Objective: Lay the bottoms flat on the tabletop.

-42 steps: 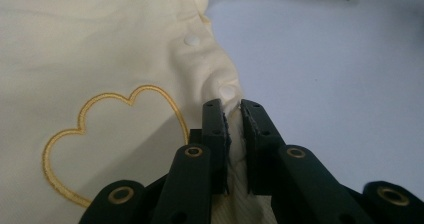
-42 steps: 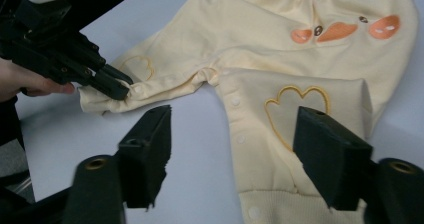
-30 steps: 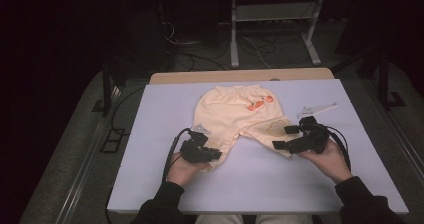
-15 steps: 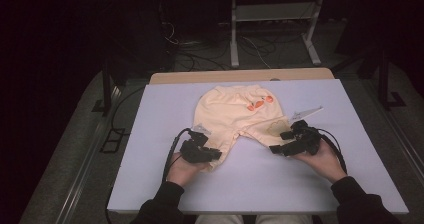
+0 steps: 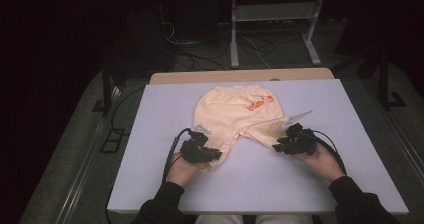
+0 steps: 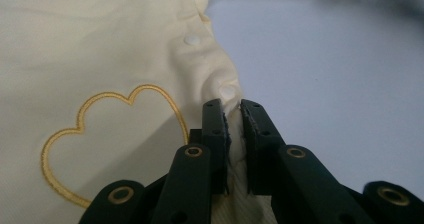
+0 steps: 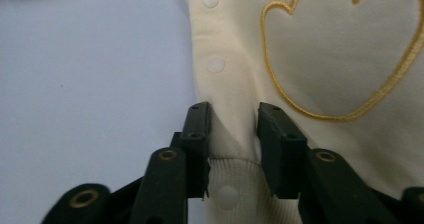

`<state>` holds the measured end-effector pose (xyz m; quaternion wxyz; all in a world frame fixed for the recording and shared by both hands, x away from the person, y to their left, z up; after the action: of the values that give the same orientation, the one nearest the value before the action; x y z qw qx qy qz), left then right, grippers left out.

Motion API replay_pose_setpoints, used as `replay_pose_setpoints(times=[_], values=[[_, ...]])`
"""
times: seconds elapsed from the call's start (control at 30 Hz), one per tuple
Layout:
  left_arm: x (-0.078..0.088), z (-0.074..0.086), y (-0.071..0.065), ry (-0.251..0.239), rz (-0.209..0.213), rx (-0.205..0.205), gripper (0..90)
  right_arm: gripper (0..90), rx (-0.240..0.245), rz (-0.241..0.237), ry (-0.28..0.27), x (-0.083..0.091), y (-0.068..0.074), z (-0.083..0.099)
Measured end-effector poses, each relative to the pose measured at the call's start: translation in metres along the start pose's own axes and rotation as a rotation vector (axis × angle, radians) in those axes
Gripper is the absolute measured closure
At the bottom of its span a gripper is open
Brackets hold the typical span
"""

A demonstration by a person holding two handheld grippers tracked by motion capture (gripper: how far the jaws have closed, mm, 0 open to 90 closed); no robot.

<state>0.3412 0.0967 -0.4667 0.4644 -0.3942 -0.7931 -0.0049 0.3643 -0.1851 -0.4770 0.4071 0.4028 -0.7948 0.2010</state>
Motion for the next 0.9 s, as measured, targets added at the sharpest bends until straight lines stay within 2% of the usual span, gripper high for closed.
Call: replay_pose_setpoints(times=[0.1,0.17,0.3,0.43,0.67,0.77,0.9], values=[[0.001,0.000,0.000,-0.005,0.001,0.000,79.8,72.2,0.004,0.002,0.007,0.001,0.002,-0.001],[0.001,-0.001,0.000,-0.008,0.003,-0.003,79.8,73.7,-0.012,-0.015,0.008,0.002,0.003,-0.002],[0.004,-0.001,-0.002,-0.018,0.008,-0.007,79.8,76.1,-0.086,-0.113,-0.016,0.007,0.005,-0.001],[0.006,-0.001,-0.004,-0.027,0.025,-0.006,79.8,76.8,-0.138,-0.203,-0.045,0.013,0.019,-0.001],[0.009,0.001,-0.012,-0.021,0.056,-0.026,79.8,77.3,-0.211,-0.300,-0.050,0.014,0.039,0.000],[0.010,0.002,-0.012,-0.007,0.070,-0.038,79.8,77.3,-0.223,-0.306,-0.036,0.013,0.045,0.000],[0.011,0.005,-0.014,0.017,0.094,-0.050,79.8,77.2,-0.216,-0.325,-0.028,0.015,0.051,0.001]])
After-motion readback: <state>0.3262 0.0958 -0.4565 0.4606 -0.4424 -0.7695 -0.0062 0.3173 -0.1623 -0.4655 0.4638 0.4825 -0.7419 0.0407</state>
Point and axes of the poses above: each handheld gripper's, and its own axes: x roughly backward along the jaws, z roughly out of its underside, y roughly to its left, the point moved 5 cm from there along -x, roughly forward along the jaws, and after that the axes turned 8 degrees about x, right-handed, at the moved point
